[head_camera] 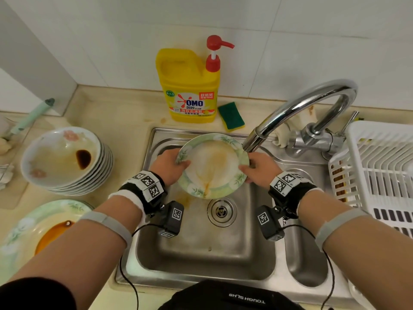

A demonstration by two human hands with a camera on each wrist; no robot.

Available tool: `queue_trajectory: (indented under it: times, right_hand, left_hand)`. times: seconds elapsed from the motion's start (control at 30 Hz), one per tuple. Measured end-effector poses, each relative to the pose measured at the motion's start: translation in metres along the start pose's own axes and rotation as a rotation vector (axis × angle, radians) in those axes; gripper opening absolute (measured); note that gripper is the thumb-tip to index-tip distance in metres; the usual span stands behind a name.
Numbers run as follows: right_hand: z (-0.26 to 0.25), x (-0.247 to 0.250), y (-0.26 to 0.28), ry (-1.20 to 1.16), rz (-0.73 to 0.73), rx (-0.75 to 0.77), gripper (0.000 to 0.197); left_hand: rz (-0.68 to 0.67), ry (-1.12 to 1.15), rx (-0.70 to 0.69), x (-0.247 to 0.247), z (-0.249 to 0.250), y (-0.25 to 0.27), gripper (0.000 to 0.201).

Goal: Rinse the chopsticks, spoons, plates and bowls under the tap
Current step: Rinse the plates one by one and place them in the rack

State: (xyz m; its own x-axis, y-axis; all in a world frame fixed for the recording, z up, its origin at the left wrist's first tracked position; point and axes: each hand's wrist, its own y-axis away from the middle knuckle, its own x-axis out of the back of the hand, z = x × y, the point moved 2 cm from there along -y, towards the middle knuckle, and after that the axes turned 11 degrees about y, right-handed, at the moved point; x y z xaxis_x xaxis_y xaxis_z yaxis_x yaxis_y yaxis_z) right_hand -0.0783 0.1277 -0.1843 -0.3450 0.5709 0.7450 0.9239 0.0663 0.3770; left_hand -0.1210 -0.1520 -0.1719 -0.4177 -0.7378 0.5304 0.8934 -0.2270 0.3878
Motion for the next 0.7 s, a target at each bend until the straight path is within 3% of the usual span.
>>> queue_trajectory:
  times: [0.07,0.13,0.2,0.33,0.43,0.5,0.57,0.63,0.7]
  right_hand:
    - [-0.003,0.004,0.001,0.007,-0.002,-0.028,0.021]
    - [-0.010,0.009,0.004,-0.015,0.000,-0.060,0.058]
    - [-0.016,0.010,0.007,-0.023,-0.025,-0.074,0.072]
    - [-0.020,0.010,0.007,0.020,-0.016,-0.045,0.059]
    - [-0.015,0.008,0.006,0.102,-0.021,0.026,0.018]
    - [-0.010,0.004,0.005,0.073,-0.027,0.035,0.013]
    - [-0.012,0.005,0.006,0.081,-0.009,0.015,0.029]
    - [-0.018,0.008,0.006,0.078,-0.006,-0.032,0.063]
    - [-0.023,0.010,0.006,0.114,-0.009,-0.058,0.078]
  left_hand:
    - [0.011,-0.028,-0.007,0.001,0.000,-0.001,0.018]
    - [0.009,-0.049,-0.023,0.000,0.002,-0.001,0.026]
    - [0.003,-0.064,-0.040,0.000,0.005,0.000,0.027]
    - [0.010,-0.089,-0.033,-0.001,0.006,0.000,0.022]
    - [0.023,-0.119,-0.052,0.001,0.008,0.000,0.020]
    - [0.034,-0.121,-0.060,0.003,0.011,0.001,0.020]
    - [0.035,-0.141,-0.083,0.004,0.016,0.001,0.021]
    - [0.025,-0.178,-0.108,0.004,0.021,0.002,0.023]
    - [0.015,-0.215,-0.116,0.003,0.025,0.003,0.023]
